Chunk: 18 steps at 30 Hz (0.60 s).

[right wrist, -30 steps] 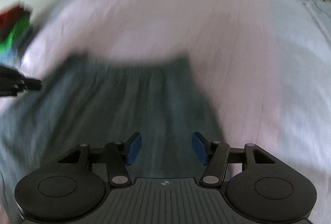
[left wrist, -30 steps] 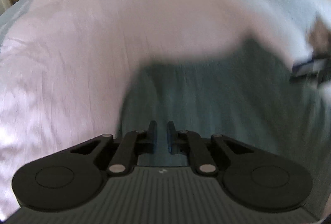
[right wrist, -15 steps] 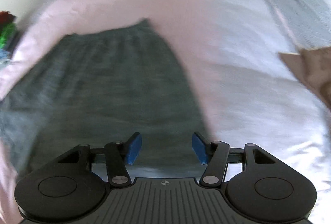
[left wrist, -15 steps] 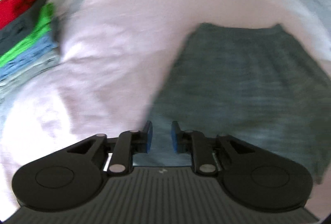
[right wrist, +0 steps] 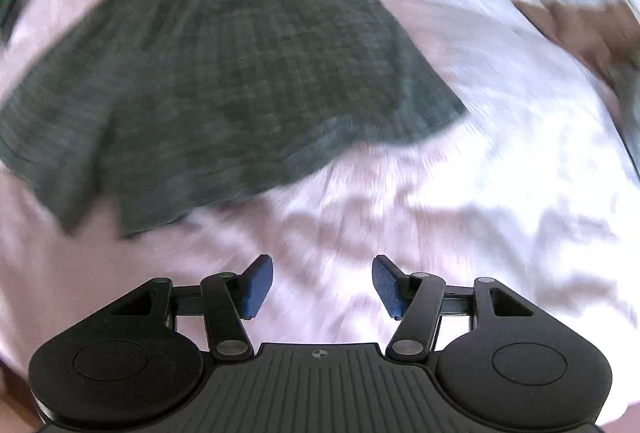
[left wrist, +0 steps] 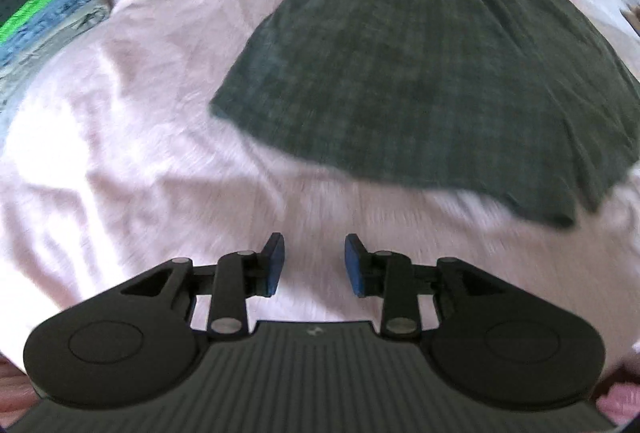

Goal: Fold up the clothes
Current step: 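Lay the shorts flat on the bed and open both grippers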

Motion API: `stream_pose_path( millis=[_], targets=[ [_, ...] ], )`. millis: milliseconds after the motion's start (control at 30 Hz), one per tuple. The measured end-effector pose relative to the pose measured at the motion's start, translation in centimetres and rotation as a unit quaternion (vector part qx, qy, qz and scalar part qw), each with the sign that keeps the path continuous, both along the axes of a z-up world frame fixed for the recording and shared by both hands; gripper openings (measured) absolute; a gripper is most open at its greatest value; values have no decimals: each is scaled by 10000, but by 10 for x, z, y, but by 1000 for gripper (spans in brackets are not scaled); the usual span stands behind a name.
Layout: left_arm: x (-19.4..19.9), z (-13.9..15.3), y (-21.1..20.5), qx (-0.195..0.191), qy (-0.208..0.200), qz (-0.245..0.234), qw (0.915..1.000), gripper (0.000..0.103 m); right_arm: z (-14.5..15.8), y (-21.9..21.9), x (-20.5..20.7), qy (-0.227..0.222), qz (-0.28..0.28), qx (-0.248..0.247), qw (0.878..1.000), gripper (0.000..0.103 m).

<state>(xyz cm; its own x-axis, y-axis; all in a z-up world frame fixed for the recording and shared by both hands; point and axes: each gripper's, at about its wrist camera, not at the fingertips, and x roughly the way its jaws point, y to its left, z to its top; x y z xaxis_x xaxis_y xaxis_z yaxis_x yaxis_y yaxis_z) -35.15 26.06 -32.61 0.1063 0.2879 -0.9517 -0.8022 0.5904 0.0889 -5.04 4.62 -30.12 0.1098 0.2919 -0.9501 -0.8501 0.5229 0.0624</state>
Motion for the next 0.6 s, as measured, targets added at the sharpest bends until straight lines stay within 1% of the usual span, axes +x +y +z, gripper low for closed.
stream_pose_path(
  millis=[33, 100, 133, 267, 333, 367, 400, 467, 533, 600],
  targets=[
    [-2, 11, -5, -32, 30, -9, 10000, 29, 13, -7, -4, 172, -204, 102, 9996, 59],
    [-6, 39, -16, 44, -132, -22, 9999, 30, 40, -16, -13, 442, -509, 358, 9971, 77],
    [-7, 54, -20, 123, -181, -27, 9998, 33, 54, -21, -17, 521, -637, 501, 9954, 93],
    [-6, 114, -38, 582, -237, -212, 9978, 43, 114, -29, -37, 406, -655, 1018, 9918, 94],
    [-6, 138, -48, 735, -315, -239, 9965, 44, 139, -30, -42, 317, -627, 1219, 9901, 94],
    [-7, 151, -53, 769, -406, -249, 9959, 48, 151, -31, -46, 273, -592, 1293, 9895, 95],
    [-7, 163, -58, 791, -478, -248, 9954, 51, 159, -29, -48, 218, -556, 1343, 9891, 95],
    [-9, 181, -65, 850, -620, -223, 9942, 55, 176, -27, -54, 104, -484, 1434, 9884, 103],
    [-10, 196, -73, 950, -761, -216, 9923, 57, 188, -31, -60, 24, -372, 1501, 9880, 102],
    [-11, 209, -81, 1039, -837, -167, 9909, 58, 195, -33, -64, -57, -229, 1442, 9893, 102]
  ],
)
